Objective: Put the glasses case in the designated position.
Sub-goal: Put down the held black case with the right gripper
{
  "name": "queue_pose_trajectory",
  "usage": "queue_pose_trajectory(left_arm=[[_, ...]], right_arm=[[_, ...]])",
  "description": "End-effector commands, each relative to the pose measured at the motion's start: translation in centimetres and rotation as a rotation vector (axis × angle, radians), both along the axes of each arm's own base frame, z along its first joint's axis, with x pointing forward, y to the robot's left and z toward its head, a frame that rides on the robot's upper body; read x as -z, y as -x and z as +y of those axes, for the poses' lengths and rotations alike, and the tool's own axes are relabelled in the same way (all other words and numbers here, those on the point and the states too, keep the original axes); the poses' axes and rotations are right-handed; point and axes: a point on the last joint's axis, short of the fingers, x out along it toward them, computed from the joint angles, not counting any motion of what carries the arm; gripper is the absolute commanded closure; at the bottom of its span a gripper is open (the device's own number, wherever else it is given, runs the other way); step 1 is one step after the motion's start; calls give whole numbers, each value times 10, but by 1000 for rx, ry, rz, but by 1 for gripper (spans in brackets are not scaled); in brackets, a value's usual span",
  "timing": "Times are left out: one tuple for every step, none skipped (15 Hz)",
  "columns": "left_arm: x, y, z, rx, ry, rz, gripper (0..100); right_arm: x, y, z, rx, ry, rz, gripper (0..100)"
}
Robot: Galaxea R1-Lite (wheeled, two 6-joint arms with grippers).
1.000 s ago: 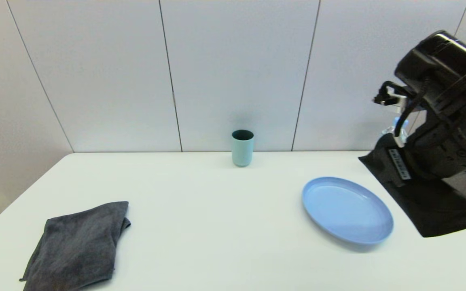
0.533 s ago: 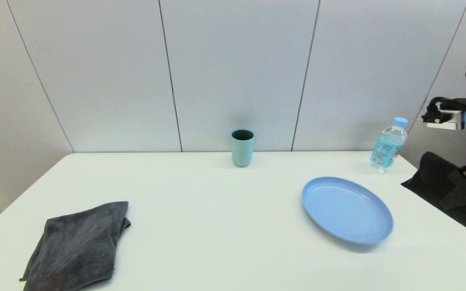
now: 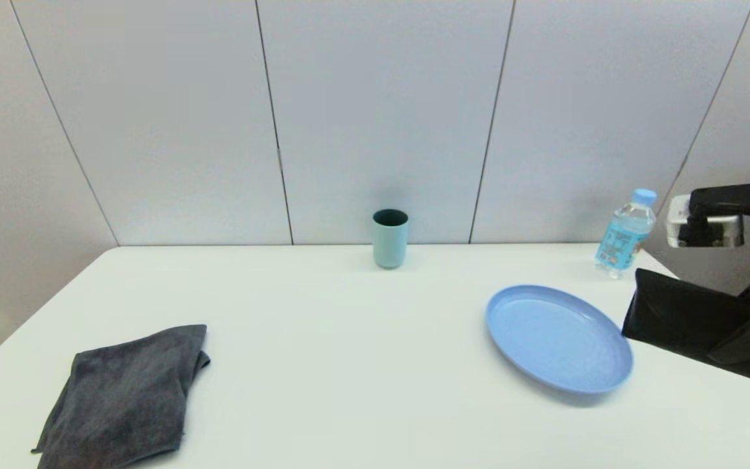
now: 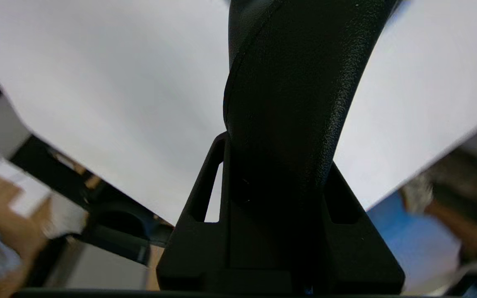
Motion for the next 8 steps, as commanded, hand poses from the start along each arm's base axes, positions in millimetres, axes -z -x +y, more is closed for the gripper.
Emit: queue_pose_trajectory(left_arm=[[0,0,0,0,1,3,0],[0,0,0,0,1,0,0],[0,0,0,0,1,0,0],[0,0,0,0,1,3,0],[0,0,0,-2,1,0,0],[0,0,0,-2,1,3,0],[0,0,0,-2,1,0,0],[0,0,0,-2,1,3,0]], right_arm=[[17,-7,-11,-227,28,66,100],[21,-8,-11,-250,36,85,100],[27,-8,-11,-256,29,111,100],[34,-7,-10,-262,24,140,100],[43,-4,-9,-276,-28,167,100],[48,1,-8,-290,-80,179,100],[54,7,-8,-300,-106,196,100],[59,10,-7,-311,-117,205,100]])
